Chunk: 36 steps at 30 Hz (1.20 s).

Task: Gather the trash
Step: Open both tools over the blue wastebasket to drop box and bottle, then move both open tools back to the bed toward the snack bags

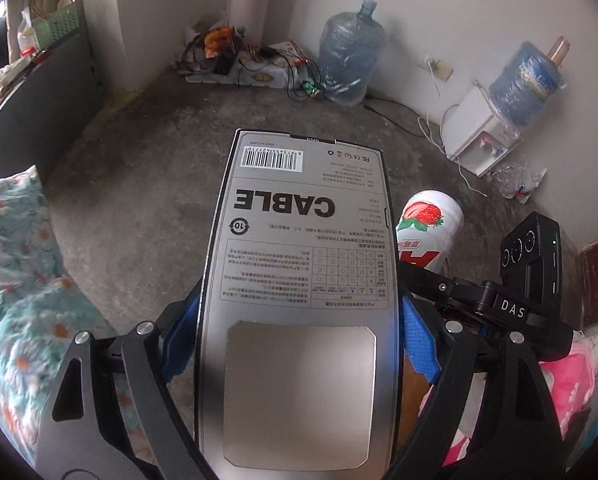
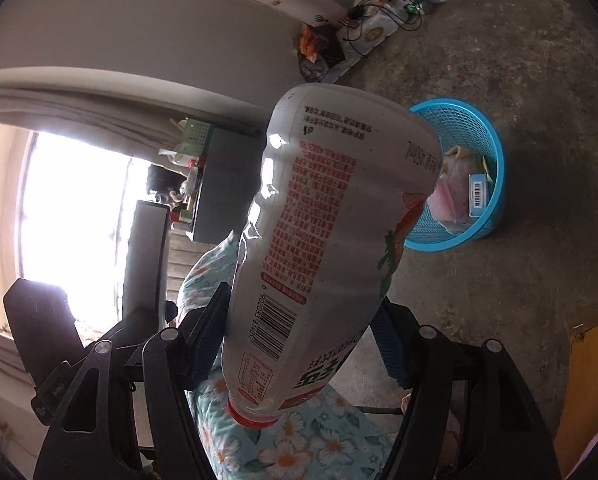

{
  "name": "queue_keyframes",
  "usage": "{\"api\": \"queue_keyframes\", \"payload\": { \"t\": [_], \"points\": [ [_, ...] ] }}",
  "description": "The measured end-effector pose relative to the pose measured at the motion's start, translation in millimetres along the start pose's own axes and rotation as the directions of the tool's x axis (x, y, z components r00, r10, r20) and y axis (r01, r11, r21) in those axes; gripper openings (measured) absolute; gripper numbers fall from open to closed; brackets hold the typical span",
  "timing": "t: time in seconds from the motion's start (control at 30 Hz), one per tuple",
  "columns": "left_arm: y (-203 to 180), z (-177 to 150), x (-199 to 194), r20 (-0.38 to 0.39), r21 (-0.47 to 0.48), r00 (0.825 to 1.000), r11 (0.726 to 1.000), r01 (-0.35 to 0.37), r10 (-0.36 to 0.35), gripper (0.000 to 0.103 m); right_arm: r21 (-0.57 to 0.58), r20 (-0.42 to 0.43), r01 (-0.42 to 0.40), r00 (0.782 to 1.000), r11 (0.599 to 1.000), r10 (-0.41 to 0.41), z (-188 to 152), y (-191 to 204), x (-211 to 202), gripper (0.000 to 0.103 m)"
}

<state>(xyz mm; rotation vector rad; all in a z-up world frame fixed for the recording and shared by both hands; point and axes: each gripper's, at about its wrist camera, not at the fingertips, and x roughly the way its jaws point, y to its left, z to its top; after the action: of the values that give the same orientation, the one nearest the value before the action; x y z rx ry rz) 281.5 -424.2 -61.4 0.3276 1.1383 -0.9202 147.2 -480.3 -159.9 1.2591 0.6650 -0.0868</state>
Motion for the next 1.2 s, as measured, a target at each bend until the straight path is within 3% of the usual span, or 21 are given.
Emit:
{"api": "queue_keyframes", "payload": {
  "t": [0.17, 0.37, 0.47, 0.57, 0.7, 0.87, 1.07, 1.2],
  "points": [
    [-4.4, 38.3, 79.4, -0.089, -0.019, 0.996, 1.0, 0.017, -0.019, 0.083, 0.11, -0.04, 0.032, 0.999, 0.993, -0.028, 46.7, -49.1, 46.8, 0.065],
    [11.4, 66.6, 157.3, -0.128, -0.164, 0.991, 0.986, 0.028, -0.049, 0.085, 0.279, -0.11, 0.142, 0.987, 0.95, -0.115, 92.7, -129.3, 116.6, 0.078],
    [20.4, 65.7, 171.4, -0.114, -0.236, 0.991, 0.97, 0.047, -0.076, 0.085, 0.369, -0.116, 0.164, 0.985, 0.915, -0.13, 92.0, -162.2, 124.3, 0.078],
    [25.8, 61.0, 167.0, -0.076, -0.26, 0.99, 0.96, 0.099, -0.122, 0.085, 0.361, -0.073, 0.142, 0.99, 0.922, -0.124, 83.8, -170.4, 113.9, 0.078],
    [22.9, 61.9, 146.3, -0.006, -0.231, 0.993, 0.967, 0.112, -0.117, 0.085, 0.352, -0.017, 0.113, 0.993, 0.929, -0.114, 69.5, -175.2, 93.7, 0.078],
    [17.6, 59.2, 88.3, 0.097, -0.194, 0.987, 0.97, 0.145, -0.128, 0.085, 0.315, 0.081, 0.062, 0.992, 0.947, -0.092, 51.4, -166.3, 57.9, 0.078],
    [11.5, 33.4, -22.7, 0.232, -0.076, 0.963, 0.984, 0.161, -0.139, 0.085, 0.158, 0.182, 0.093, 0.976, 0.983, -0.122, 35.4, -113.2, 14.0, 0.078],
    [26.6, -4.5, -107.2, 0.32, -0.049, 0.939, 0.987, 0.152, -0.129, 0.085, 0.002, 0.232, 0.139, 0.963, 0.99, -0.136, 23.1, -59.5, -8.2, 0.078]
  ]
}}
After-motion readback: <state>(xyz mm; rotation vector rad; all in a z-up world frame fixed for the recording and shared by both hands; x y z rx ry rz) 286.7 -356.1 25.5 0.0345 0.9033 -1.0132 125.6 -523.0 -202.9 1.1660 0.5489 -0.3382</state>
